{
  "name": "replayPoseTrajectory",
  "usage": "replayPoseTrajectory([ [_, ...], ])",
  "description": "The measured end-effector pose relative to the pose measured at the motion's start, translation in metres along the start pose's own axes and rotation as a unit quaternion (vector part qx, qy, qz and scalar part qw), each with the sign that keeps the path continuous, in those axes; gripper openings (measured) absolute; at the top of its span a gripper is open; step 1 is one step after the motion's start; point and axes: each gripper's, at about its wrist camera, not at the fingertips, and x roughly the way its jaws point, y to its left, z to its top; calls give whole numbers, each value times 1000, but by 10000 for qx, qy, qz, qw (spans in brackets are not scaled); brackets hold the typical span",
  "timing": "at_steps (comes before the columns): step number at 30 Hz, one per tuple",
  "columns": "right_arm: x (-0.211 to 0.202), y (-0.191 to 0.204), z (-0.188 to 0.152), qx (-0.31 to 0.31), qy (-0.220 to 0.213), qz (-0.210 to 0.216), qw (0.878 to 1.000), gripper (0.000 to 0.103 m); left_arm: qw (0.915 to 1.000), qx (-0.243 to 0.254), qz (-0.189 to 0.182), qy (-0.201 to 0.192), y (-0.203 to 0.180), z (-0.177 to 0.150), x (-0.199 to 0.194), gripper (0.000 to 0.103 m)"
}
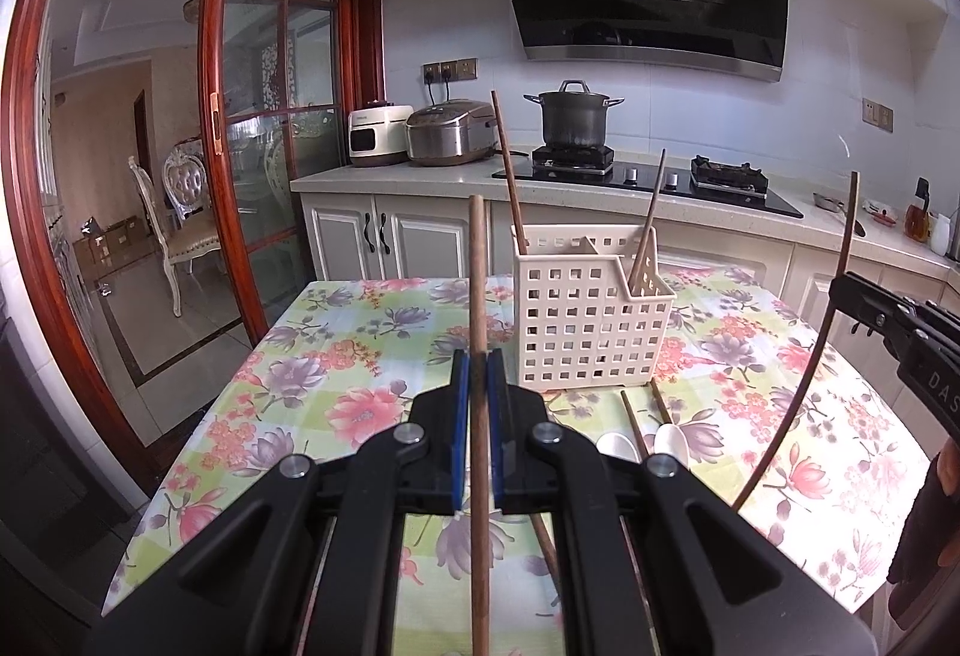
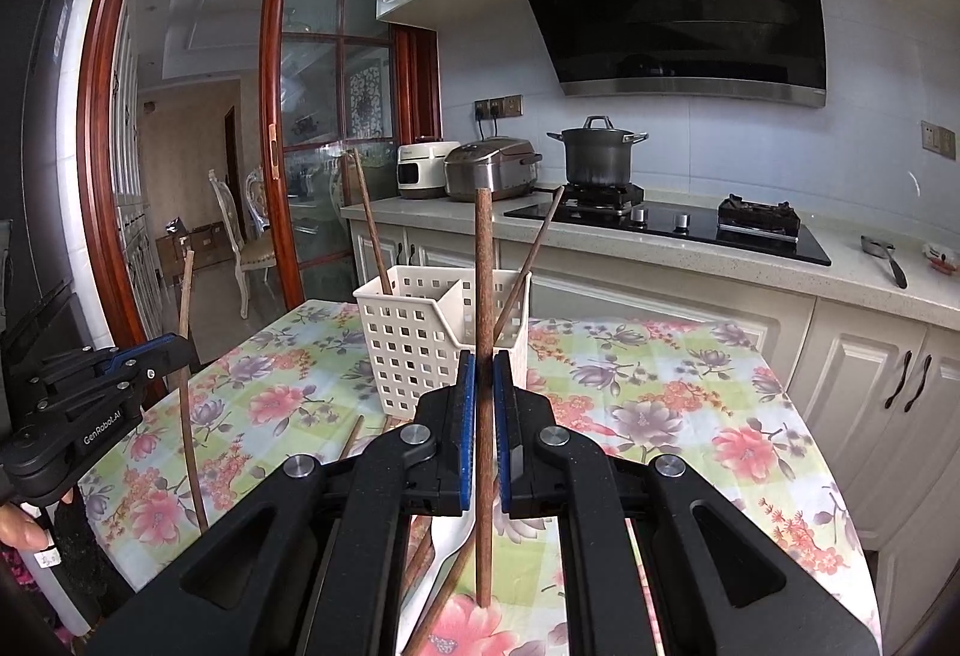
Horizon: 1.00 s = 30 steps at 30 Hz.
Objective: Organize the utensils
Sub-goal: 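Lift both held chopsticks upright and carry them over the white basket, then lower both chopsticks into the white basket and open both tools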
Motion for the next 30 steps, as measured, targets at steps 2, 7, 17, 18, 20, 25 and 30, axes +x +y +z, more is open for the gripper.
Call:
replayPoseTrajectory([
  [2,-3,1,1,-12,-39,-2,10000,7,10000,-6,8,-21,0,0,-2,6],
  [7,-9,4,4,-47,-122,-20,9999,7,10000,-51,-2,-83,1,2,-5,6],
  [17,-17,5,14,-82,-238,-28,9997,7,9982,-383,-453,-70,19,14,-16,6],
  [18,-18,6,15,-87,-252,-20,9996,7,9981,-397,-466,-78,20,14,-17,6],
  [20,-19,6,15,-101,-278,-6,9996,7,9980,-405,-467,-89,20,15,-18,6],
  [25,-19,6,17,-126,-291,6,9995,7,9981,-376,-492,-66,18,18,-18,6],
  [30,-16,5,22,-164,-315,-17,9994,7,9983,-284,-505,-111,16,27,-18,6],
])
